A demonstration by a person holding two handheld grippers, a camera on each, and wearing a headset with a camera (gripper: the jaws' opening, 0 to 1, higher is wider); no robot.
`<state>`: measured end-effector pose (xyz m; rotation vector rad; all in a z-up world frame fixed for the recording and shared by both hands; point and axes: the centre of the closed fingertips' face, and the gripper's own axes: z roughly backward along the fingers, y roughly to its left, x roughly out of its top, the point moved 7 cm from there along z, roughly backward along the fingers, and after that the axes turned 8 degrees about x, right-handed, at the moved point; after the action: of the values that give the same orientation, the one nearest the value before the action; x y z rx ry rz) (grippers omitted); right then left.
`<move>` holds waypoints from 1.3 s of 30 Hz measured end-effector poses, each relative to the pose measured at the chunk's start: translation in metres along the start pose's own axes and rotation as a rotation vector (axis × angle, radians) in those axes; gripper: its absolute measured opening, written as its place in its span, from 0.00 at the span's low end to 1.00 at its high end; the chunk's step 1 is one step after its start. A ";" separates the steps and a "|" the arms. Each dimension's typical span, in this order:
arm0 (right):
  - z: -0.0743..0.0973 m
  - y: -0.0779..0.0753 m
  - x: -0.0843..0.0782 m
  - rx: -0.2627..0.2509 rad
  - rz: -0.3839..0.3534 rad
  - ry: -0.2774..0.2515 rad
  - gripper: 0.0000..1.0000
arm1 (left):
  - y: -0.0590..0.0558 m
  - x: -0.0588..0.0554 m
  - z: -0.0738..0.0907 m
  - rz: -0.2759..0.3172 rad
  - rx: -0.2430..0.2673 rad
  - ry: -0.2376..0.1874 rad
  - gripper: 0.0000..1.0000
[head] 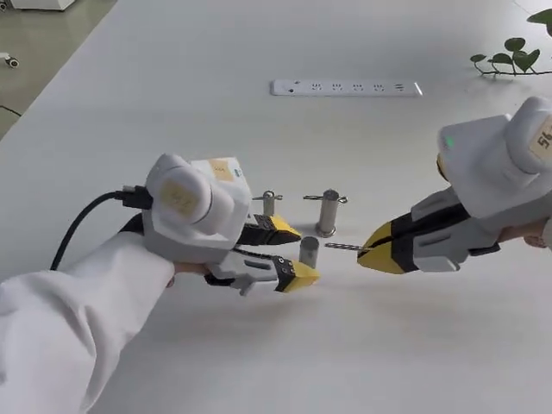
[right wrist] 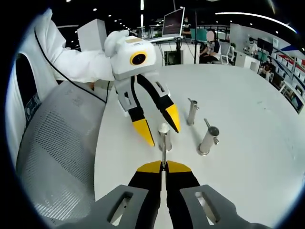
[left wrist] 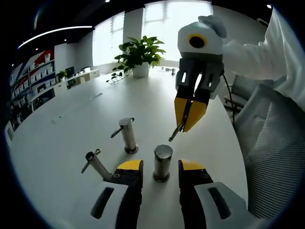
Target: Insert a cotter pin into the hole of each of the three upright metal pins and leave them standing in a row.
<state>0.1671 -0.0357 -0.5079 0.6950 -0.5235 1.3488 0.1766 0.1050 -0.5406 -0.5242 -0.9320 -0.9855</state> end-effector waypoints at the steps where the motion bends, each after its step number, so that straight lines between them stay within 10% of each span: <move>1: 0.000 0.000 0.000 0.001 0.000 0.001 0.00 | 0.000 0.000 -0.001 0.003 -0.001 0.000 0.27; 8: -0.003 -0.001 0.001 0.009 0.006 0.012 0.00 | -0.001 -0.005 -0.005 0.024 0.022 0.003 0.12; 39: -0.023 -0.010 0.009 0.028 0.099 0.089 0.00 | -0.003 -0.008 -0.006 0.009 0.034 -0.004 0.11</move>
<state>0.1772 -0.0132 -0.5191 0.6352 -0.4737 1.4755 0.1745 0.1024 -0.5508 -0.5015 -0.9479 -0.9585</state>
